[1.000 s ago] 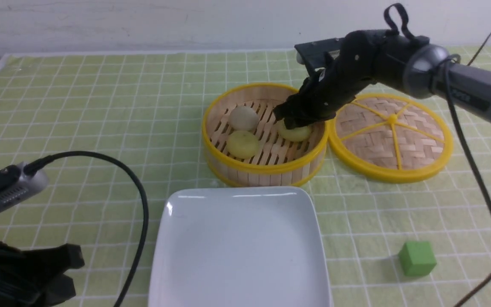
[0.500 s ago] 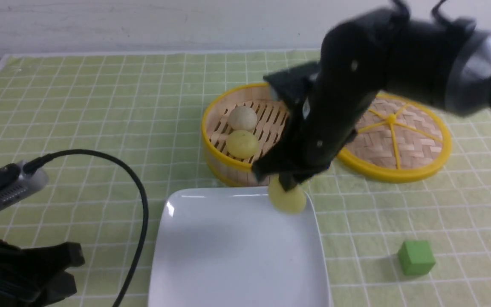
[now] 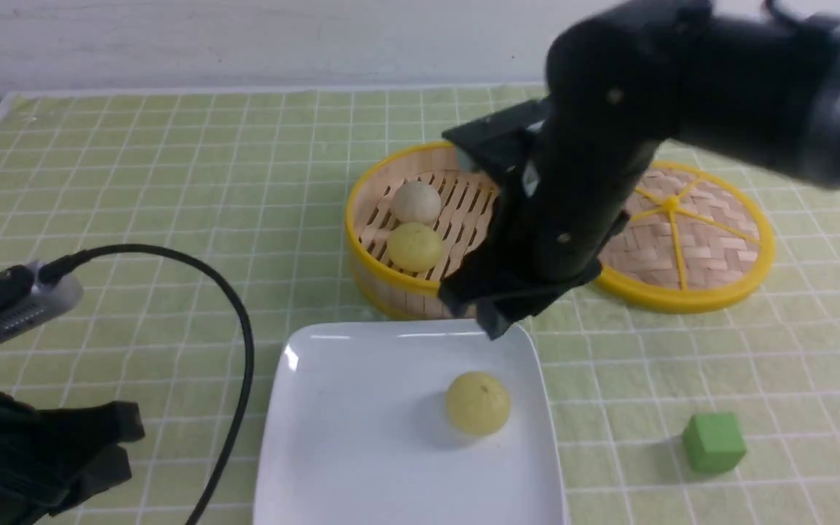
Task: Put the steamed buns into the plate on the green tablecloth.
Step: 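Reach into the bamboo steamer and grasp a bun with the left gripper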
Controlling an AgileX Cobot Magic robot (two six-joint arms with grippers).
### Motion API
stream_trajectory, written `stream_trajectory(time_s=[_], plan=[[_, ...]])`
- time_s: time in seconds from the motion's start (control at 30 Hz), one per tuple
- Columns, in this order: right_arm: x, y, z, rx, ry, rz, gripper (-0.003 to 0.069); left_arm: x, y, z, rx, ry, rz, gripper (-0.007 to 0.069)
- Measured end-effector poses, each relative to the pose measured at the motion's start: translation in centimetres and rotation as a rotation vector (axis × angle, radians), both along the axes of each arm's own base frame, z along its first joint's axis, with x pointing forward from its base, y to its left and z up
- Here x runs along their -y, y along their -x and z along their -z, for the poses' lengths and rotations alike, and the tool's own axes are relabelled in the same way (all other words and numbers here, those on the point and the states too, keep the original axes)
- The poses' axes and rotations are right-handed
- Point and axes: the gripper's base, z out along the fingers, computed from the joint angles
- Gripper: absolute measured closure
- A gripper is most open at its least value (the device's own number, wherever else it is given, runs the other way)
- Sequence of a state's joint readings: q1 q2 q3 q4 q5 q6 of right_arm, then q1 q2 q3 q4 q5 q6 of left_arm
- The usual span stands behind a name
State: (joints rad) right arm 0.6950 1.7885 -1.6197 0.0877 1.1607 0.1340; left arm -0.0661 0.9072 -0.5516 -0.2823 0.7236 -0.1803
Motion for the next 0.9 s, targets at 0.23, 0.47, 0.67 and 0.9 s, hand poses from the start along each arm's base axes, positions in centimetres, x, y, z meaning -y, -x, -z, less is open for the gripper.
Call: stream_trajectory(time_s=[0.23, 0.47, 0.67, 0.9], plan=[[6.5, 7.7, -5.5, 0.054, -0.048, 0.025, 0.0673, 2.4, -4.5, -2.2, -0.123, 0.052, 0.209, 0.0623], [13.0, 14.6, -3.0, 0.084, -0.047, 0.142, 0.0673, 9.9, -12.8, -3.1, -0.117, 0.076, 0.43, 0.0608], [15.9, 16.7, -1.5, 0.115, -0.053, 0.285, 0.0668, 15.2, -21.7, -3.0, -0.049, 0.042, 0.458, 0.0435], [16.5, 16.8, -1.7, 0.152, -0.031, 0.29, 0.0663, 16.7, -25.7, -0.8, -0.064, 0.015, 0.463, 0.0246]])
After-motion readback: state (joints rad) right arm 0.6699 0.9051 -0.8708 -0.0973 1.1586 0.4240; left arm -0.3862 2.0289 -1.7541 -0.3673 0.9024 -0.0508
